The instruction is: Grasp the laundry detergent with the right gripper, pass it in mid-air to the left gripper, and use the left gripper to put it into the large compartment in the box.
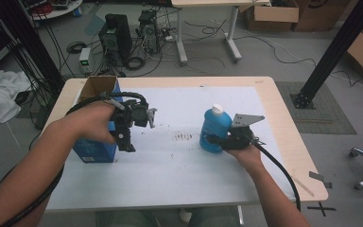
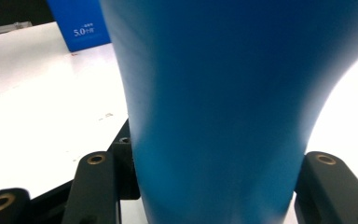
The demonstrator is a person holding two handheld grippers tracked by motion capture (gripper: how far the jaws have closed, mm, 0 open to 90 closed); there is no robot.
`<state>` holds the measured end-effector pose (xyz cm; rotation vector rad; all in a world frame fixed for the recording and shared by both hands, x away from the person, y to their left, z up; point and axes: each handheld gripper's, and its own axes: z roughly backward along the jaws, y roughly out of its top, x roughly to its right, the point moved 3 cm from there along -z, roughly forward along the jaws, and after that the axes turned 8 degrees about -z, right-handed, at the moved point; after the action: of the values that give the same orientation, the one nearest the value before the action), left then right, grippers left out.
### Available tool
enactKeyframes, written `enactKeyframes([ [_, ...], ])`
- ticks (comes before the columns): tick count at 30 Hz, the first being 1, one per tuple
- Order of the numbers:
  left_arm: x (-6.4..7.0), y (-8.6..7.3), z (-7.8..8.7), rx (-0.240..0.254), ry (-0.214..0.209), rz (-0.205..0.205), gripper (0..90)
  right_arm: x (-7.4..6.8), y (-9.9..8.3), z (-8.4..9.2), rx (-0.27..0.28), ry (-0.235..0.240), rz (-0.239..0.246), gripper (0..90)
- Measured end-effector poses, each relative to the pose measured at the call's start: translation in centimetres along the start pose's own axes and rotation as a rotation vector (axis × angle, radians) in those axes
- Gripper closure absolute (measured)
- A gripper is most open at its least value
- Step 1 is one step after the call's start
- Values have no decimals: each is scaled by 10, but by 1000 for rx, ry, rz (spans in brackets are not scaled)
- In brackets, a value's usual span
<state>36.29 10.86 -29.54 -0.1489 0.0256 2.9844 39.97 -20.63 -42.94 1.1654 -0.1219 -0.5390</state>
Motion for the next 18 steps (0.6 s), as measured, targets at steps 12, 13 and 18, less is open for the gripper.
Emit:
enactKeyframes([
  [12, -2, 10, 5, -3, -5, -18, 1, -38, 30, 26, -7, 51, 108, 448],
  [13, -2, 11, 5, -3, -7, -18, 1, -41, 31, 26, -11, 57, 116, 449],
  [18, -2, 17, 7, -5, -13, -26, 1, -61, 36, 18, -38, 101, 153, 449],
])
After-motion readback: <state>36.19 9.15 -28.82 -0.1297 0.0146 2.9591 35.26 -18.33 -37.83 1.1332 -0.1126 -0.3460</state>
